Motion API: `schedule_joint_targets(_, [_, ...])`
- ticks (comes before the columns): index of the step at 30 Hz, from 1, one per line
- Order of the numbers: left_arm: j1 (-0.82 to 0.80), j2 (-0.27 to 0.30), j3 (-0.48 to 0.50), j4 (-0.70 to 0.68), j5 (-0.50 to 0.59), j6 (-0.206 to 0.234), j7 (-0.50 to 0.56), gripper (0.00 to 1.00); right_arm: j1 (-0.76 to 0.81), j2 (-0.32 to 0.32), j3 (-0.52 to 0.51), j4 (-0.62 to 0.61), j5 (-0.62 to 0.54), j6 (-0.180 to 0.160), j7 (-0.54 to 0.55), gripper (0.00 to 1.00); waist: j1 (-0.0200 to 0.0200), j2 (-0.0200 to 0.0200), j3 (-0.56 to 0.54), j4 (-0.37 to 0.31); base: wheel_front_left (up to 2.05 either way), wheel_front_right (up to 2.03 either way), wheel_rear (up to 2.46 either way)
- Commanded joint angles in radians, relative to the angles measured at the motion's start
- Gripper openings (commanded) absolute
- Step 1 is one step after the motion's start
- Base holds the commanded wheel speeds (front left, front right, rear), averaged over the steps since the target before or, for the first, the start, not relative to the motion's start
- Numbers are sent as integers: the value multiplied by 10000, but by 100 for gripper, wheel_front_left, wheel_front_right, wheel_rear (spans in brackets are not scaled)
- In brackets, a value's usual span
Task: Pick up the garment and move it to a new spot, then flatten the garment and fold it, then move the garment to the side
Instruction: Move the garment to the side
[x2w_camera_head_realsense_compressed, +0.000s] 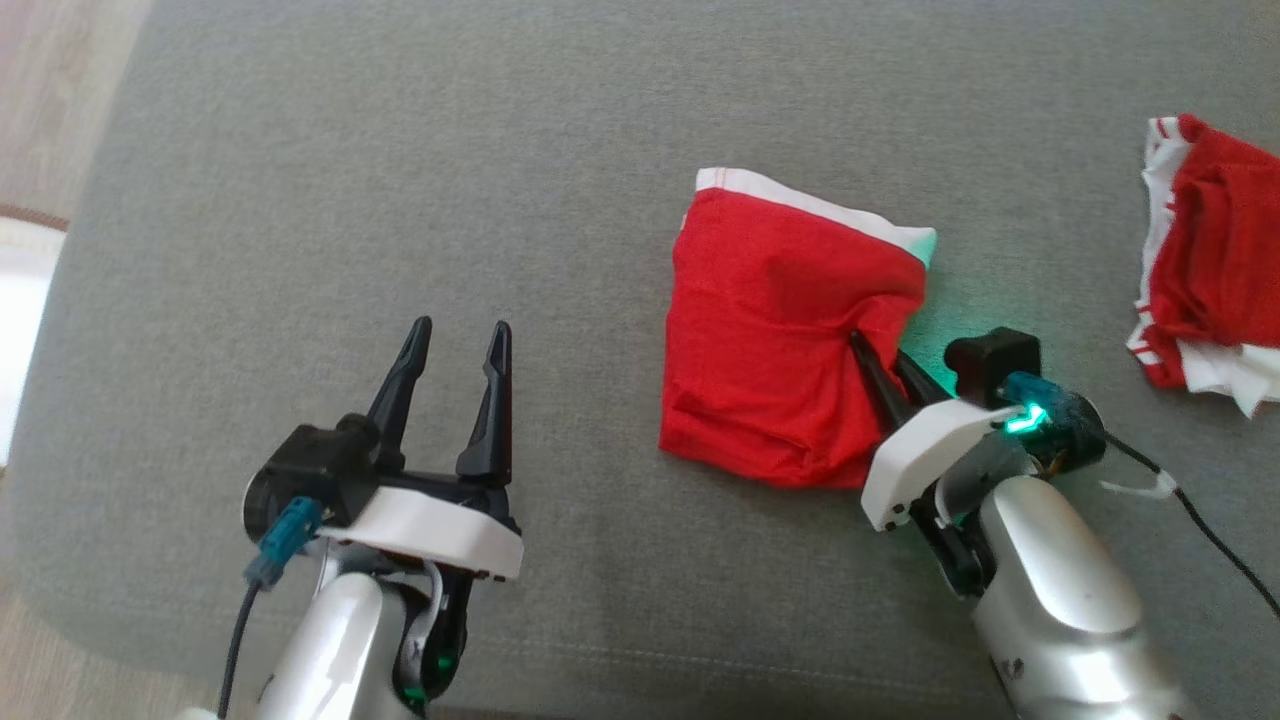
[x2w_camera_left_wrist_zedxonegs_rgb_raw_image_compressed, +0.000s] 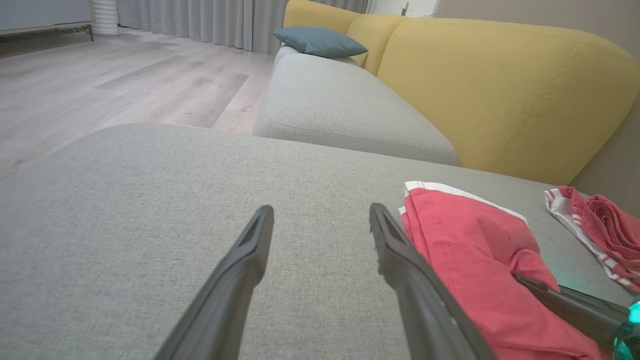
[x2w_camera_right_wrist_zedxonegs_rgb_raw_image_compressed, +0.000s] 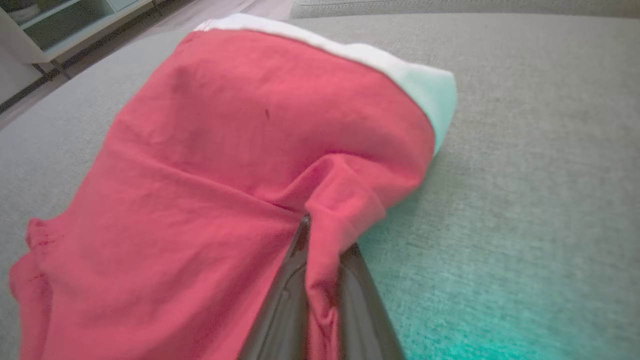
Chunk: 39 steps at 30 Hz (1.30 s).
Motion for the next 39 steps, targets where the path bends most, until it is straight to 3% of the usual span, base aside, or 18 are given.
schedule_joint_targets(1, [-331,64,344,-306,46,50,-76,100,-189,27,97,18,-496,-7,-147,0,0,-1,-83,-164,0,0,0])
schedule_joint_targets(6, [-291,64,447,-283,146,-2,-76,100,-417,-236,49,11,-1402,-7,-464,0,0,-1,-245,-486,0,0,0])
schedule_joint_targets(11, [-229,64,572,-275,259,-74,-76,100,-685,-1141,515,-354,-2242,-7,-675,0,0,-1,-480,-936,0,0,0])
schedule_joint_targets(17, [-155,64,701,-298,324,-129,-76,100,-1080,-2916,1489,-1033,-2136,-7,-427,0,0,-1,-657,-1408,0,0,0])
schedule_joint_targets(20, [-133,64,692,-336,328,-148,-76,100,-1459,-4340,1869,-1364,-1569,-7,52,0,0,-1,-601,-1600,0,0,0])
schedule_joint_targets(26, [-330,64,520,-387,294,-192,-76,100,-2172,-6182,2201,-997,-842,-7,524,0,0,-1,-160,-1638,0,0,0])
schedule_joint_targets(32, [-650,64,387,-428,251,-199,-76,100,-2760,-7052,2077,-112,-892,-7,924,0,0,-1,454,-1437,0,0,0])
schedule_joint_targets(39, [-970,64,375,-412,186,-206,-76,100,-3077,-7125,955,601,-1458,-7,1644,0,0,-1,1006,-1227,0,0,0])
